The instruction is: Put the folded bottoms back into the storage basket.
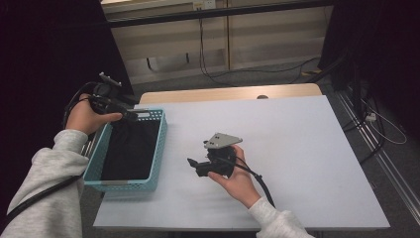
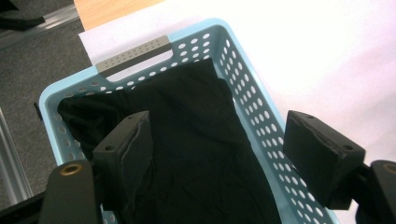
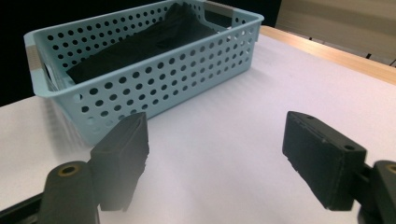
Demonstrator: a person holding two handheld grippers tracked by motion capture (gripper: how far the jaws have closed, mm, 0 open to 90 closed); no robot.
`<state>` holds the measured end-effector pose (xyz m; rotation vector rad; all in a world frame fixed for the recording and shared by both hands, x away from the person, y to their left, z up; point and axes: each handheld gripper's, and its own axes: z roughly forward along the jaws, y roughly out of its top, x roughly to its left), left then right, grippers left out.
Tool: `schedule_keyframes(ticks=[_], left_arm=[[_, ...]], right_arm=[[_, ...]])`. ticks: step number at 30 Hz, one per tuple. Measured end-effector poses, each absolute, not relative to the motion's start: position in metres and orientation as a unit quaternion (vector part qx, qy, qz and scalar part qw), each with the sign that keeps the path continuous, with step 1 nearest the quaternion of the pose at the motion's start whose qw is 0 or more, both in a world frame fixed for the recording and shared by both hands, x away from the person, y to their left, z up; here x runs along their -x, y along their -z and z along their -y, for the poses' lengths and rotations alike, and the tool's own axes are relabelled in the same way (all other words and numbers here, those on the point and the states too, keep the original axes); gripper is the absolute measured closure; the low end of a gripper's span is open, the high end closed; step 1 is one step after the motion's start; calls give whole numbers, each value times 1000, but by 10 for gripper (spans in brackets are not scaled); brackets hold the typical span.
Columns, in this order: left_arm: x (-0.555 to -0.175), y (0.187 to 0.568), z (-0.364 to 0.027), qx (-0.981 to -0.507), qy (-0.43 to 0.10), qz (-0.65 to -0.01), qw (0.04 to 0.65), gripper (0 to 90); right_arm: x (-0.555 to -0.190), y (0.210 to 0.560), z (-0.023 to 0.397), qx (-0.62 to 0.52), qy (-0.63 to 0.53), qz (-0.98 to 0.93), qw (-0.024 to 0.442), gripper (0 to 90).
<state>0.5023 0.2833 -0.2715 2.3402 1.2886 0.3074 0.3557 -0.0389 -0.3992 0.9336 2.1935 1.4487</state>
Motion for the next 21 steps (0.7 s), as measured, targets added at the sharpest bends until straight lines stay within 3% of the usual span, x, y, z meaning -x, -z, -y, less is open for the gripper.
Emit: schedule_keyframes(ticks=[21], left_arm=[[-491,290,-258,-856,-96,-442,251,221]], right_arm=[[-349,411,76,-354,-496,-772,180,198]])
